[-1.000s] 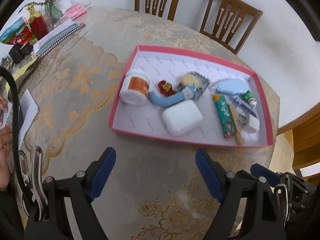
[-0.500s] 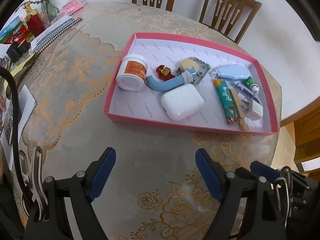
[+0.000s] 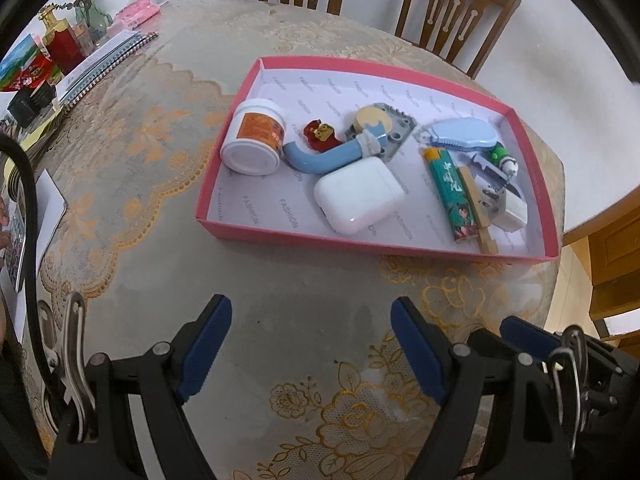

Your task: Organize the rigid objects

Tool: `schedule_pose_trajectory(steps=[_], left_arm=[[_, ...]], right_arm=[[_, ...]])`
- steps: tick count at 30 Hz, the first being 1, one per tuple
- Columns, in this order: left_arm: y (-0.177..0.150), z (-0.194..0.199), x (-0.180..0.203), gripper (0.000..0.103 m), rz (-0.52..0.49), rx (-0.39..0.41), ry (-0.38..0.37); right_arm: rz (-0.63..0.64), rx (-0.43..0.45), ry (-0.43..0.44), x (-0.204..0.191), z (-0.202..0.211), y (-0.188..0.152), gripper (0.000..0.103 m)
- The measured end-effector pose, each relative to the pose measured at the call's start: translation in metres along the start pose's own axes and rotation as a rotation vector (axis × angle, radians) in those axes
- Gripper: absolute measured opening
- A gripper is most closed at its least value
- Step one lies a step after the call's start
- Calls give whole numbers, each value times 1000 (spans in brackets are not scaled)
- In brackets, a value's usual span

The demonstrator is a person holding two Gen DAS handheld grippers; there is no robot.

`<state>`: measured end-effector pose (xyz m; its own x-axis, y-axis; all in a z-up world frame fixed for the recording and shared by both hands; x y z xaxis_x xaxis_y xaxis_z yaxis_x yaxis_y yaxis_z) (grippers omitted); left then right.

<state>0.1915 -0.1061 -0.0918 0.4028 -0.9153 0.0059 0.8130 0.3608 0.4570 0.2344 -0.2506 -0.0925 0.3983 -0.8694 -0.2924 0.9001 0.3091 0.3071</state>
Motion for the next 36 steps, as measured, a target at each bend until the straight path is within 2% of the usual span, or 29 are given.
schedule_pose_trajectory(steps=[36], left_arm=[[-1,-7,-5,85,34,-31,4]], right_arm=[[-6,-15,-2,0,-7,-1,38]])
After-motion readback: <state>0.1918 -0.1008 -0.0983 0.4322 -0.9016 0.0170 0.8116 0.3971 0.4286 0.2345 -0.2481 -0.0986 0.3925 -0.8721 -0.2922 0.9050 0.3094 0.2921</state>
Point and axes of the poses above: each gripper's, at about its wrist camera, not at the fingertips, and z roughly against the way its jaws point, x to its right, y to its top, the point moved 5 cm from there along -z, roughly the way its jaws point, and after that the axes turned 10 degrees about x, right-handed, at the moved point
